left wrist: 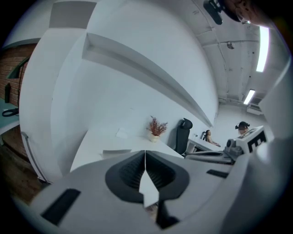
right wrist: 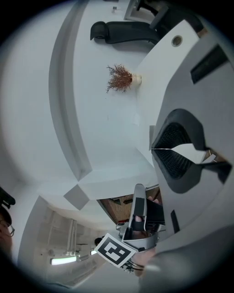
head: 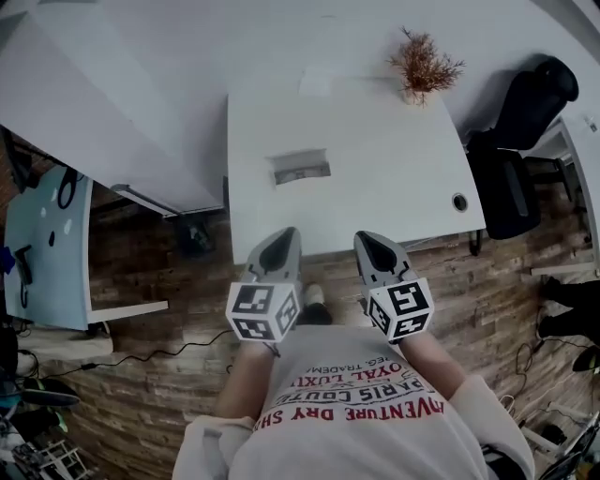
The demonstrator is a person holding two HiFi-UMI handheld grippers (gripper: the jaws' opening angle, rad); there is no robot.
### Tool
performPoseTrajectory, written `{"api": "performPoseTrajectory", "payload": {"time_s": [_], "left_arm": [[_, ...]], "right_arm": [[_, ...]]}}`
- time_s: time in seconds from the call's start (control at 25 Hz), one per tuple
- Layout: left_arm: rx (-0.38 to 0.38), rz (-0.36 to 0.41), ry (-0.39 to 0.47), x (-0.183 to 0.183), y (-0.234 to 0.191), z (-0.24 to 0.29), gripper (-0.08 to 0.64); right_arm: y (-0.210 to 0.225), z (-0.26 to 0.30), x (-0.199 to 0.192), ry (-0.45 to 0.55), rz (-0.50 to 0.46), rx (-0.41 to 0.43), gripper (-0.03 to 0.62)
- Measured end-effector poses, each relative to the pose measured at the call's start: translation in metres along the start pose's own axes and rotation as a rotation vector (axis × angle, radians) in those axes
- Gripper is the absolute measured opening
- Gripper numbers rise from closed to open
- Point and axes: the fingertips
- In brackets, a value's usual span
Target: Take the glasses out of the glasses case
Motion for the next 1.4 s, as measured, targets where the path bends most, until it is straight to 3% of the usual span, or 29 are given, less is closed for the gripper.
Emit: {"api": "performPoseTrajectory", "payload": {"time_s": [0.24, 0.6, 0.8, 1.12, 1.16, 1.24, 1.4], "left_arm": [[0.034, -0.016, -0.009, 0.018, -0.047, 0.037, 0.008], [0.118, -0.069, -0.052, 0.012, -0.087, 0.069, 0.008], [0.201, -0.119, -0.071, 0.006, -0.107, 0.083, 0.008], [0.277, -0.193, -0.145, -0.026, -0.124, 0.113, 0.008], [0.284, -0.198, -0.155, -0.031, -0.125, 0.116, 0.008], [0.294, -0.21, -0.174, -0.041, -0.126, 0.12, 0.008], [0.308, -0.233, -0.204, -0.057, -0.127, 0.126, 0.008]], "right_arm": [[0.012, 0.064, 0.013, -0.019, -0.038, 0.016, 0.012], [0.017, 0.13, 0.008, -0.078, -0.066, 0.131, 0.012], [0.015, 0.165, -0.007, -0.174, -0.089, 0.26, 0.014], [0.02, 0.219, -0.04, -0.345, -0.219, 0.429, 0.016], [0.02, 0.225, -0.046, -0.365, -0.233, 0.447, 0.031], [0.02, 0.236, -0.057, -0.402, -0.264, 0.488, 0.132], [0.02, 0.254, -0.075, -0.452, -0.367, 0.555, 0.131]]}}
Point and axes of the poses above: the fingertips, and each gripper's own axes: z forward along the fingers, y to its right, x out of its top, and after that the axes turned 5 degrees about y, right-handed
